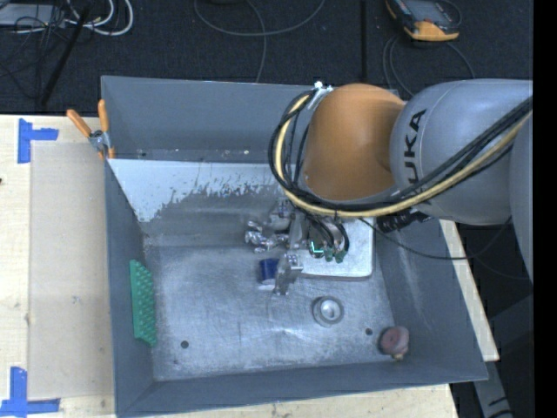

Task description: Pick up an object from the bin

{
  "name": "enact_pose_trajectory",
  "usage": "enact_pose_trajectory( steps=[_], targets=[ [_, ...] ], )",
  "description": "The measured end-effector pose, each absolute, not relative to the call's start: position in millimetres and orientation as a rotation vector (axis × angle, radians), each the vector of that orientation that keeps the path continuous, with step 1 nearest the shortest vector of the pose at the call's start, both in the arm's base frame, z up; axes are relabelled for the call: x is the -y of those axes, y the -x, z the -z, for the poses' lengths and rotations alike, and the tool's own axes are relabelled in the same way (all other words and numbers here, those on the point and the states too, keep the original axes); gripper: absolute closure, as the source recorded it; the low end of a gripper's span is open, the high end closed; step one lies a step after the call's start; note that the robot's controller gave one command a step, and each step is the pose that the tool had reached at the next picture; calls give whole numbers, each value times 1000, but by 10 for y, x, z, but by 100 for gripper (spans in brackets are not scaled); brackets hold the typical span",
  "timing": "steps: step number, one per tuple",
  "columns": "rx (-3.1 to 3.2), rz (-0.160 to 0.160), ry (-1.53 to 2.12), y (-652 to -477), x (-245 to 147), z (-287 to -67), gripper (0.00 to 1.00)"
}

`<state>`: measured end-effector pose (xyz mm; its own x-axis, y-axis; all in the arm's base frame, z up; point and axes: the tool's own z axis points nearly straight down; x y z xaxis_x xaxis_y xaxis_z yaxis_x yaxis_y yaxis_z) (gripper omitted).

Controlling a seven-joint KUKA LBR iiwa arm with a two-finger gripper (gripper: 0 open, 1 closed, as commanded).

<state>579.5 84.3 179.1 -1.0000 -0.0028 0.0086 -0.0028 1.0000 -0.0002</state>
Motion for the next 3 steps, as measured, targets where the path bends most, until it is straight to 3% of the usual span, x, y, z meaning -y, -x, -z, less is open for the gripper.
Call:
enact_pose_trajectory(
  steps=[1, 2, 3],
  targets=[
    [3121, 1, 317, -5951, -553, -752, 0],
    [3127, 5, 320, -5969, -561, -791, 100],
    [3130, -1, -347, -6202, -338, -2211, 100]
  ],
)
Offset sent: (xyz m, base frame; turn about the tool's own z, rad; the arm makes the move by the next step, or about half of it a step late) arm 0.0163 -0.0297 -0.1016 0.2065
